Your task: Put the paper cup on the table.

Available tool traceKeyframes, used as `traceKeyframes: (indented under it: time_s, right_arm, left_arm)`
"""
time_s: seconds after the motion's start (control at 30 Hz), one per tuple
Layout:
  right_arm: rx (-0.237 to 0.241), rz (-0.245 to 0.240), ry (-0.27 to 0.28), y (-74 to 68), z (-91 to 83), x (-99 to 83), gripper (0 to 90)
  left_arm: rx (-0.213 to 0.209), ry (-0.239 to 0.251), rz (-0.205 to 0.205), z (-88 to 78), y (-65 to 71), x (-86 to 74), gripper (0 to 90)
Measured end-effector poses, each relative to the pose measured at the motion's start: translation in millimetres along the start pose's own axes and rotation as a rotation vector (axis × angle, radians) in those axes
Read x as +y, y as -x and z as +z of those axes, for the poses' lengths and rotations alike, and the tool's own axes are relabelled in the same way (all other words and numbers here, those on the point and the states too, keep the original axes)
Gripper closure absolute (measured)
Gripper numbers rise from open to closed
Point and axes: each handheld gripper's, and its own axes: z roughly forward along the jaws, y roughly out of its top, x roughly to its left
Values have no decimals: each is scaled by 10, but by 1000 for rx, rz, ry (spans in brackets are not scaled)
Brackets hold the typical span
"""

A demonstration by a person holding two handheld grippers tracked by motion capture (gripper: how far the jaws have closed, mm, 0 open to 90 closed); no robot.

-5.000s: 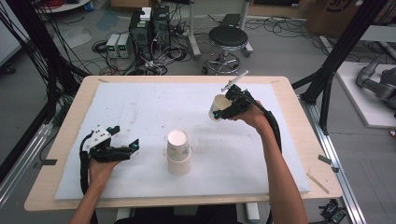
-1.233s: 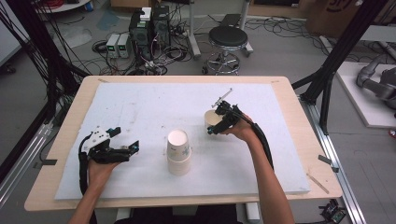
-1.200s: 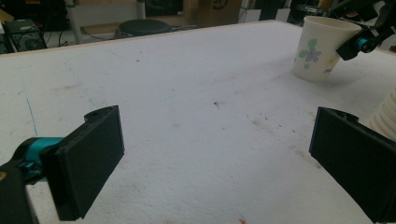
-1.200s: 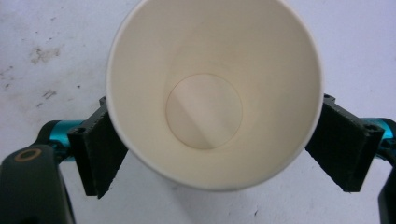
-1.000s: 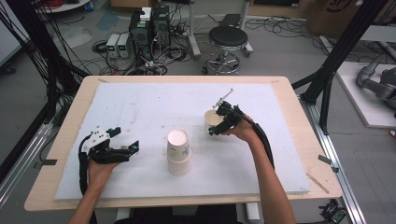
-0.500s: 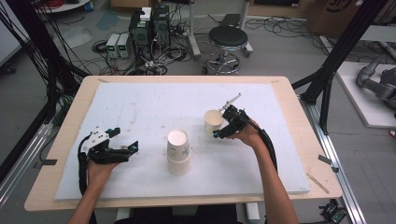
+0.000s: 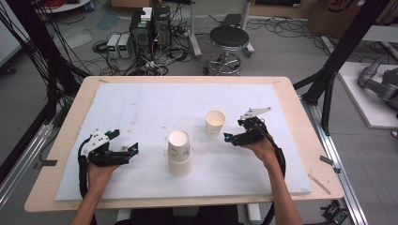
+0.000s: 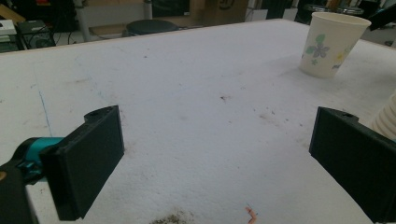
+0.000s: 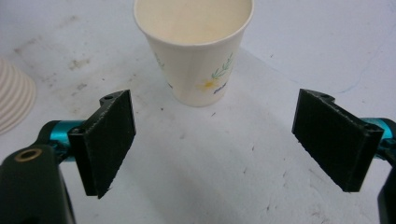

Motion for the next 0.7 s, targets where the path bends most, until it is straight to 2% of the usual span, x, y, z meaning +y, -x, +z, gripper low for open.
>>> traceKeyframes:
  time_s: [0.1, 0.23, 0.4, 0.5, 0.7]
  right_arm:
    - [-5, 35, 65, -28, -57, -132, 135]
    - [-25, 55, 130, -53, -105, -299, 136]
    - [-56, 48, 193, -101, -163, -468, 136]
    - [-60, 48, 246, -118, -215, -545, 136]
    - [-78, 55, 295, -105, -287, -680, 137]
  left_arm:
    - [1, -5, 0, -1, 4, 2, 31]
    - [-6, -8, 9, -1, 20, -1, 31]
    - [-2, -3, 12, -15, 35, -8, 32]
    - [1, -2, 13, -17, 37, -9, 32]
    - [1, -10, 22, -14, 35, -8, 32]
